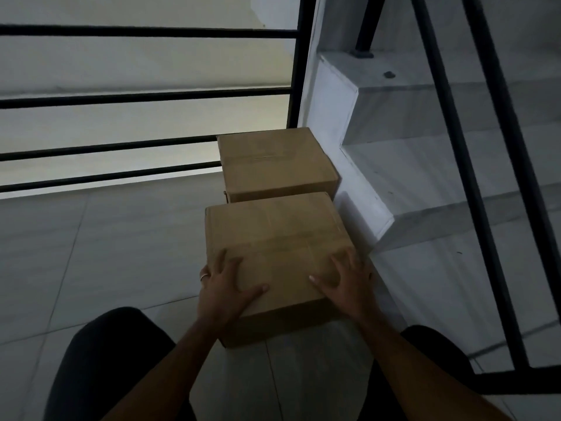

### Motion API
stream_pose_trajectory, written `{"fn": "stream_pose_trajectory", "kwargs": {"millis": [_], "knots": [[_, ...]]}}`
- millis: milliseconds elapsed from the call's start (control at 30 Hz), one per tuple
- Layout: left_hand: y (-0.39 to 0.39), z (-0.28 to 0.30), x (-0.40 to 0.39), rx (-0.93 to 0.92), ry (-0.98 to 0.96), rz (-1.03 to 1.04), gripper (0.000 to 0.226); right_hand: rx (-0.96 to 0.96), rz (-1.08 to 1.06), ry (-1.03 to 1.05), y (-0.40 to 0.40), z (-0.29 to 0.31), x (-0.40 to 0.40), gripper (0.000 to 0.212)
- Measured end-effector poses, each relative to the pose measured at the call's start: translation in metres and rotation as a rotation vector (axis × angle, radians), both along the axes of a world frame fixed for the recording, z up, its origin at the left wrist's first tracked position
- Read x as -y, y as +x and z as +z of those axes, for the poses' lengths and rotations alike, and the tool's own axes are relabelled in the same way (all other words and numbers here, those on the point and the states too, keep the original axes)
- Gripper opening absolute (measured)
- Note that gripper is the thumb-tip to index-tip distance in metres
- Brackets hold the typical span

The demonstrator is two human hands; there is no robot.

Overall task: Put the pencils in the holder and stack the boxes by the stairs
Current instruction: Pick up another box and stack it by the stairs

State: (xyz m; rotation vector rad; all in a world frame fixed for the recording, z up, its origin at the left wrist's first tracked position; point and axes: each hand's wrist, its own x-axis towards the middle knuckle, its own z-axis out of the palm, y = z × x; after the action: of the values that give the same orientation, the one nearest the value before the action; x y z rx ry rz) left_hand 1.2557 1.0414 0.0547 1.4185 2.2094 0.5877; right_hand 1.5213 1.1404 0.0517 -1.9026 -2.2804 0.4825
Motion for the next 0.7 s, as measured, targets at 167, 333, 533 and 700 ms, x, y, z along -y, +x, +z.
{"fn": "stream_pose_trajectory", "kwargs": {"millis": [167, 333, 533, 700], "knots": [[-0.014, -0.008, -0.005, 0.524, 0.225, 0.384, 0.083, 0.051, 0.182, 0.157, -0.011, 0.001, 0.008, 0.076], [-0.028, -0.018, -0.009, 0.819, 0.171, 0.348, 0.086, 0.079, 0.533, 0.085, -0.053, -0.004, 0.039, 0.089], [-0.022, -0.02, -0.027, 0.9, 0.252, 0.272, 0.075, 0.18, 0.57, 0.102, -0.06, 0.0, 0.039, 0.065], [0.003, -0.021, -0.051, 0.868, 0.272, 0.248, 0.073, 0.209, 0.508, 0.07, -0.045, 0.004, 0.025, 0.06]]}}
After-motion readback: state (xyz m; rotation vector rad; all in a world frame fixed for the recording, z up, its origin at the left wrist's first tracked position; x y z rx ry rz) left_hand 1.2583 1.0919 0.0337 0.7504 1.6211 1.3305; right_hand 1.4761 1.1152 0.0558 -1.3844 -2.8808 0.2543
